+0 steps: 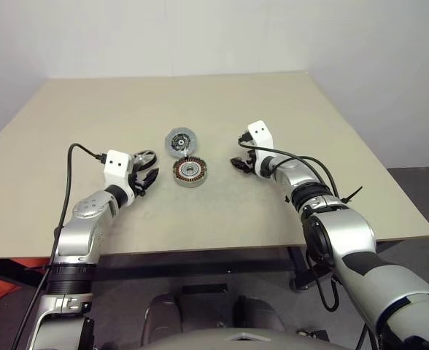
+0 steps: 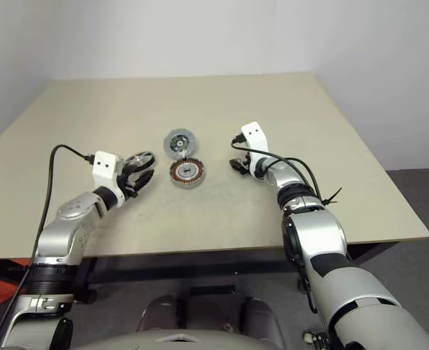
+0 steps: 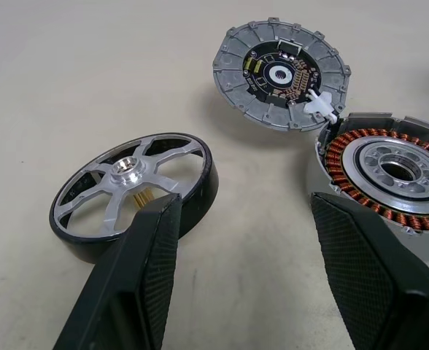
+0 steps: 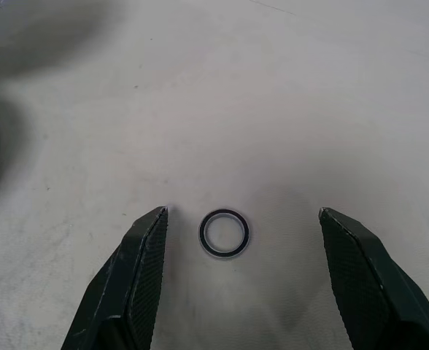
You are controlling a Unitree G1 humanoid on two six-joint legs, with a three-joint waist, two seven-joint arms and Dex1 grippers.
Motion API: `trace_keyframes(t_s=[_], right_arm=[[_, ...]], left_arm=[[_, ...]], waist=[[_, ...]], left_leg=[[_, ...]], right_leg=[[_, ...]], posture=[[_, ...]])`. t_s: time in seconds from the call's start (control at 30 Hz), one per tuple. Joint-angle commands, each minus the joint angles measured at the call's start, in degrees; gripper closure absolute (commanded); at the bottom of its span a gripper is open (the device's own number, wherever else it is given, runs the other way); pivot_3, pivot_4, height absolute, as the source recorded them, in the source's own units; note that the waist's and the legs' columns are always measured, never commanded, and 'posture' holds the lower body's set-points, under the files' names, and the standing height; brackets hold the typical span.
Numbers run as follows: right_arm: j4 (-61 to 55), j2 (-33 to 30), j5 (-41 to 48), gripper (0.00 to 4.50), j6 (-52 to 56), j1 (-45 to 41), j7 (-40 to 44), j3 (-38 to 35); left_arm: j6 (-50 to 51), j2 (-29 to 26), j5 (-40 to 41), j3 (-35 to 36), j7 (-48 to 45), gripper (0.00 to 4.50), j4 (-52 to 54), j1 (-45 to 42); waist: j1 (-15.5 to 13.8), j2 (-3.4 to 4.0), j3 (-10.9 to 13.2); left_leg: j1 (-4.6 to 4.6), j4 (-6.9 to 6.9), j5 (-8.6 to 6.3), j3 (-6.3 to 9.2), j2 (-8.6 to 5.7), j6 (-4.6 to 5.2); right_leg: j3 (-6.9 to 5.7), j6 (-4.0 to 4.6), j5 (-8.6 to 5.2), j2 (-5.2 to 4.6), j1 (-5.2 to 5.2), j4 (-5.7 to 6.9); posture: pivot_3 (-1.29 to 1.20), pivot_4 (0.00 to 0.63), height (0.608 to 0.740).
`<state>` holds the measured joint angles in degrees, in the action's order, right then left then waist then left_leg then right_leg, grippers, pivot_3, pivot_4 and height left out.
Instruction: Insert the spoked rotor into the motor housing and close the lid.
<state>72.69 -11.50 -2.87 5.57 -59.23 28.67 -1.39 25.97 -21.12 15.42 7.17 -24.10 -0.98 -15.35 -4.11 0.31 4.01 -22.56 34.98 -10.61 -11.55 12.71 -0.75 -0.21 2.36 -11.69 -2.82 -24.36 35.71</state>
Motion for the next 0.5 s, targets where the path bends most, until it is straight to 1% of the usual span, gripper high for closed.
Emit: trace_keyframes(t_s=[0.03, 0.33, 0.37, 0.4, 0.5], right_arm=[[-0.81, 0.16, -0.13, 0.80, -0.88, -0.80, 0.44, 0.11], [-0.20, 0.97, -0.51, 0.80, -0.88, 0.62, -0.63, 0.12], [-0.14, 0.89, -0.47, 1.17, -0.86, 0.67, -0.72, 0.06], [-0.09, 0.83, -0.45, 1.38, -0.85, 0.70, -0.77, 0.03], [-0.01, 0.63, -0.59, 2.36, -0.79, 0.72, -1.11, 0.12]], left_arm=[[-1.27, -0.60, -0.07, 1.01, 0.21, 1.48, 1.10, -0.76], [-1.30, -0.76, -0.44, 1.08, 0.35, 1.48, 1.11, -0.73], [-1.34, -0.78, -0.49, 1.07, 0.36, 1.48, 1.10, -0.72], [-1.36, -0.80, -0.54, 1.07, 0.36, 1.48, 1.06, -0.74], [-1.41, -0.86, -0.65, 1.09, 0.37, 1.48, 0.99, -0.79]], waist=[[0.00, 0.00, 0.00], [-0.01, 0.00, 0.00], [-0.02, 0.00, 0.00], [-0.01, 0.00, 0.00], [0.02, 0.00, 0.00]], left_leg=[[0.00, 0.00, 0.00, 0.00, 0.00, 0.00], [0.01, 0.00, 0.00, 0.00, 0.00, 0.00], [0.01, 0.00, 0.00, 0.00, 0.00, 0.00], [0.02, 0.00, 0.00, 0.00, 0.00, 0.00], [0.04, 0.00, 0.00, 0.00, 0.00, 0.00]], right_leg=[[0.00, 0.00, 0.00, 0.00, 0.00, 0.00], [0.01, 0.00, 0.00, 0.00, 0.01, 0.00], [0.00, 0.00, 0.00, 0.00, 0.01, 0.01], [0.00, 0.00, 0.00, 0.00, 0.01, 0.01], [0.00, 0.00, 0.00, 0.00, 0.02, 0.01]], posture=[[0.00, 0.000, 0.740], [0.00, 0.000, 0.740], [0.00, 0.000, 0.740], [0.00, 0.000, 0.740], [0.00, 0.000, 0.740]])
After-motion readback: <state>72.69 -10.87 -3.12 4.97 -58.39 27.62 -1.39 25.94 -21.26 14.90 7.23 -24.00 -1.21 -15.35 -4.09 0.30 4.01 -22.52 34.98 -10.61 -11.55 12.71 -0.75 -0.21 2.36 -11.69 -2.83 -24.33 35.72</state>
